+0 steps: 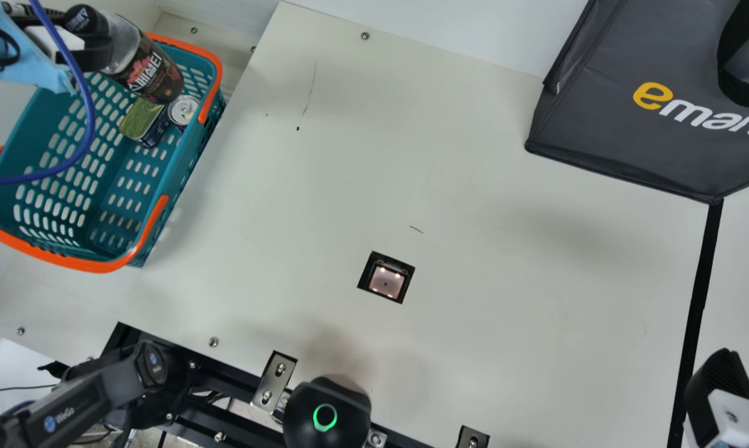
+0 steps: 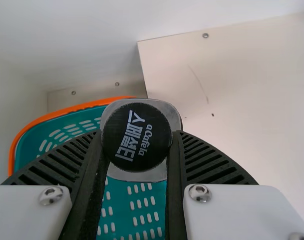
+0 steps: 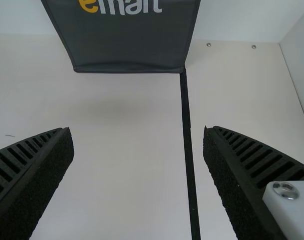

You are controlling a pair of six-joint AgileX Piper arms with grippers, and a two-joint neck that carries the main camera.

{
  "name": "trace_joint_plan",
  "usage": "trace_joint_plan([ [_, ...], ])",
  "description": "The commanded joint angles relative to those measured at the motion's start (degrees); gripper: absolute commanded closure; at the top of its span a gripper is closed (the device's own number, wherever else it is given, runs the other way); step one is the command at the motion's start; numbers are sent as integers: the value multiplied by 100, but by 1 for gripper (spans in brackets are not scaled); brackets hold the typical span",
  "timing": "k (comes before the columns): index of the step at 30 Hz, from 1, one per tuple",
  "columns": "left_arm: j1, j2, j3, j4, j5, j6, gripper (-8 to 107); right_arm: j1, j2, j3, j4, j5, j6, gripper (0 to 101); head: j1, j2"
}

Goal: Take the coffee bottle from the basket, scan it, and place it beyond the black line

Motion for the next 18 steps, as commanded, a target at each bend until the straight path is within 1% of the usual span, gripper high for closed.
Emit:
trace_joint_plan([
  [1, -103, -63, 78, 9, 5, 7, 89, 0, 0, 0, 0, 0, 0, 10, -157, 14],
  [8, -532, -281, 286, 47, 5, -43, 89, 0, 0, 0, 0, 0, 0, 10, -157, 14],
  [18, -1268, -486, 458, 125, -15, -149, 89, 0, 0, 0, 0, 0, 0, 10, -157, 14],
])
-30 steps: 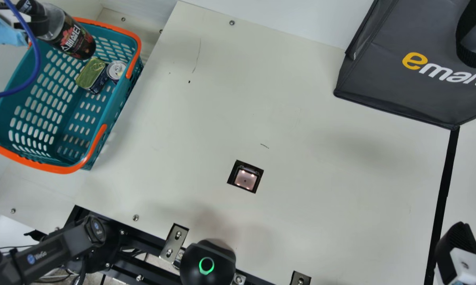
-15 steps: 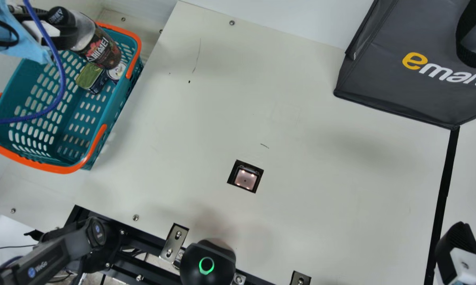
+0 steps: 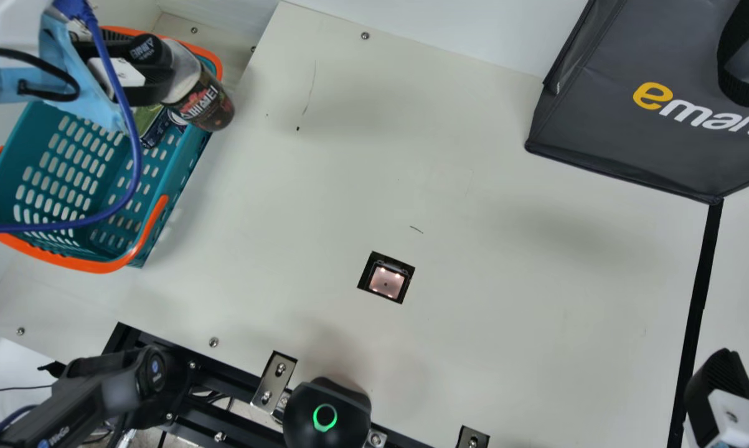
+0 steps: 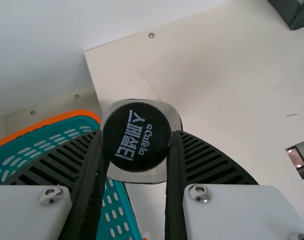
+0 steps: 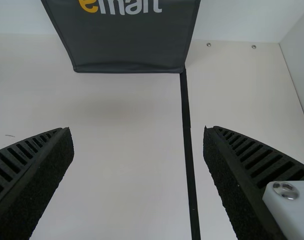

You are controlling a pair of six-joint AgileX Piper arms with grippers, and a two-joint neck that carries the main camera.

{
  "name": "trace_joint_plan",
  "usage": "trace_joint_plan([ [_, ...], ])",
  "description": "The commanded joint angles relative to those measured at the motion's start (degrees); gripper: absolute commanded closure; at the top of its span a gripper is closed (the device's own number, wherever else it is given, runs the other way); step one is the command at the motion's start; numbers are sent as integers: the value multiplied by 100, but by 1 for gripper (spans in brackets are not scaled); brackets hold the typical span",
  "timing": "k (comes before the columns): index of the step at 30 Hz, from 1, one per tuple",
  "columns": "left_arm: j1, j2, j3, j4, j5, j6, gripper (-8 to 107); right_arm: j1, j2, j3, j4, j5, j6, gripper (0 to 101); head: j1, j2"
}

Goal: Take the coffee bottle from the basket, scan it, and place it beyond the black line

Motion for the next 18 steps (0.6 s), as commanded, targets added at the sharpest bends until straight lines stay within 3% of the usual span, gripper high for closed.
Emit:
trace_joint_plan([
  [1, -182, -31, 35, 5, -20, 10, 89, 0, 0, 0, 0, 0, 0, 10, -157, 14],
  [18, -1260, -229, 355, 25, -16, 120, 89, 0, 0, 0, 0, 0, 0, 10, -157, 14],
])
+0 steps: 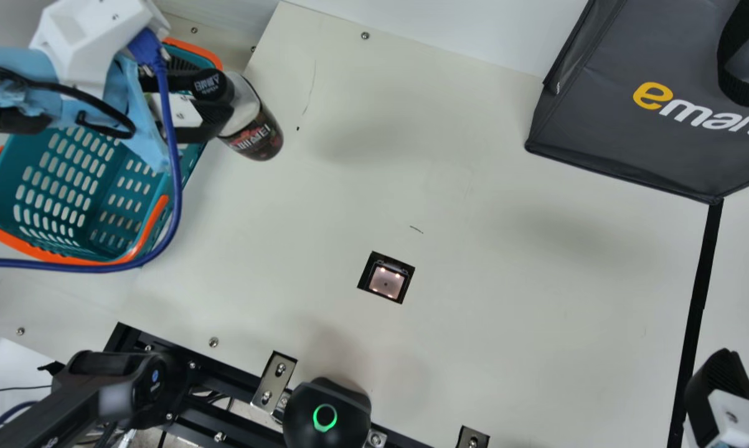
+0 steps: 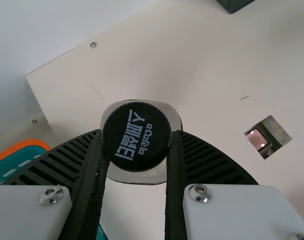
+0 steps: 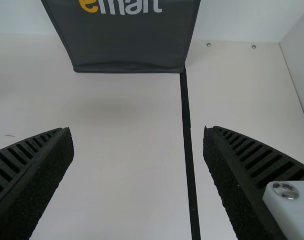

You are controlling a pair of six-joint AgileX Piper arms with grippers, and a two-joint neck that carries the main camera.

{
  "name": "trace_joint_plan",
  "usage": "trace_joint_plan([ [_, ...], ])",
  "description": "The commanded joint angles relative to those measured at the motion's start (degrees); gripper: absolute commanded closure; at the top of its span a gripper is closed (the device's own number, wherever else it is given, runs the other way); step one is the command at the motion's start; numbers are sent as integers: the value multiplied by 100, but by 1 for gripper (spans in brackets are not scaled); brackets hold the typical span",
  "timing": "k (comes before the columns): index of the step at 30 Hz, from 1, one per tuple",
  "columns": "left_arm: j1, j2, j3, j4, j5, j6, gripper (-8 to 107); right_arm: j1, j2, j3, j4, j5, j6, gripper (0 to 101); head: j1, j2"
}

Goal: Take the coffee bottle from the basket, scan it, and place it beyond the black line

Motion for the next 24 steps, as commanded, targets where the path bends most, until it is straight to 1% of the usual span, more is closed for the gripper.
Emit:
trace_joint_plan([
  [1, -110, -26, 49, -6, 9, 19, 89, 0, 0, 0, 0, 0, 0, 10, -157, 14],
  [13, -701, -190, 410, -104, 3, 150, 89, 0, 0, 0, 0, 0, 0, 10, -157, 14],
  [24, -966, -164, 629, -259, -1, 419, 89, 0, 0, 0, 0, 0, 0, 10, -157, 14],
])
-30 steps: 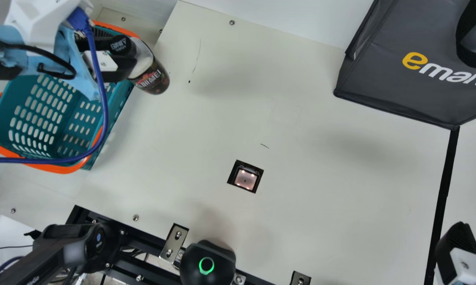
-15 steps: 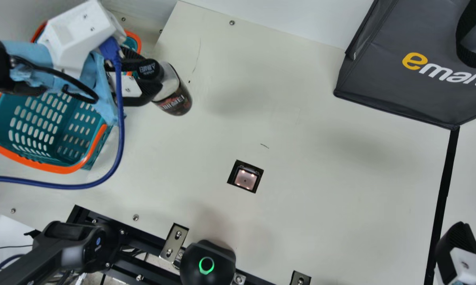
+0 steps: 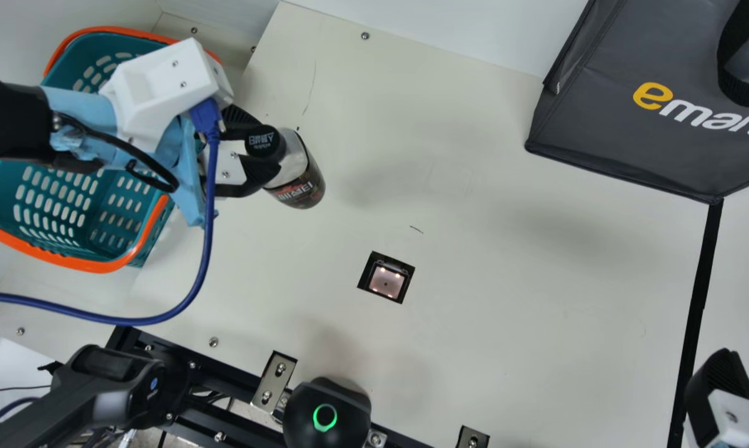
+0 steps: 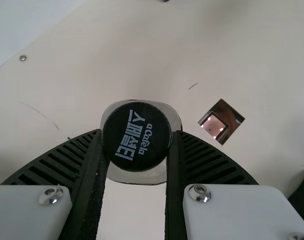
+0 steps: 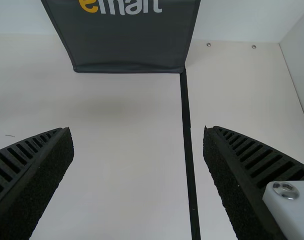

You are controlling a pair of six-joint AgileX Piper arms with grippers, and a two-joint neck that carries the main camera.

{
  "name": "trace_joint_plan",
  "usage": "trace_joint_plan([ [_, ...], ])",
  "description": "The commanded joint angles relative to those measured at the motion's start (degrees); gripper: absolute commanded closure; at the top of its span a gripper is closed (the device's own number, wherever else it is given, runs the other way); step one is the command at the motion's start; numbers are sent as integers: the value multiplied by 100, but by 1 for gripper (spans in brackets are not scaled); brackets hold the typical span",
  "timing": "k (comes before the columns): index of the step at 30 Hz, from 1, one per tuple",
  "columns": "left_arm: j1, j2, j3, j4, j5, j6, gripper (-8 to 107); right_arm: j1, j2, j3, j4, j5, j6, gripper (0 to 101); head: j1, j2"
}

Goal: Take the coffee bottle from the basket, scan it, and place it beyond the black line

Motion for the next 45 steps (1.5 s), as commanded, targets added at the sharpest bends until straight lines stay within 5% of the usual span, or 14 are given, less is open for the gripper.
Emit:
trace_joint_plan([
  [1, -20, 21, 20, -40, 25, 64, 89, 0, 0, 0, 0, 0, 0, 10, -157, 14],
  [45, -1103, 582, 346, -319, -323, 914, 89, 0, 0, 0, 0, -6, 0, 10, -157, 14],
])
